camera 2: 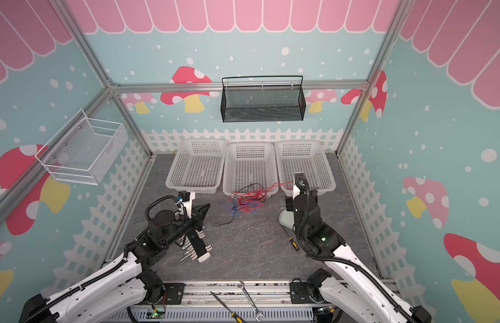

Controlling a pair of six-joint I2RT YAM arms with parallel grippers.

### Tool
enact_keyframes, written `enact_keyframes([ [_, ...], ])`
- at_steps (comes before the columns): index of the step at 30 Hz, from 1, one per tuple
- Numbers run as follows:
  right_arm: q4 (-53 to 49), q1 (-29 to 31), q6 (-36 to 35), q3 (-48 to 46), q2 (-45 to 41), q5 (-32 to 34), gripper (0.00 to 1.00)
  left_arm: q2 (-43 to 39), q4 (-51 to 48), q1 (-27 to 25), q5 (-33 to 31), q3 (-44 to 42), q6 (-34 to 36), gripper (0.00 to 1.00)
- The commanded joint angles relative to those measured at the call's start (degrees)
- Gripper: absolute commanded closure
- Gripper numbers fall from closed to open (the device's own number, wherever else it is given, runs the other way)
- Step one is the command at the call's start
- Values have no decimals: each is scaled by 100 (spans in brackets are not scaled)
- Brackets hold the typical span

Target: Untangle the cables

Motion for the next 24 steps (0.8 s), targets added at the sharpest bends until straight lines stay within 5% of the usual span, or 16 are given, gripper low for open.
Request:
enact_keyframes([
  [1,-5,-80,-272,260,-148,921,100,-56,-331,49,-395,-126,16,100],
  [5,-105,-89,-327,399,25,703,100,-7,-381,57,-427,-112,52,100],
  [12,215,-84,-934,470,445,-1842,100,52,298,58,161,-335,62,100],
  [18,416,-77,-1049,861,868,-2353,100,246,834,64,392,-425,155,100],
  [24,528,-83,-1216,1129,959,-3040,100,587,1545,27,650,-549,334,59],
])
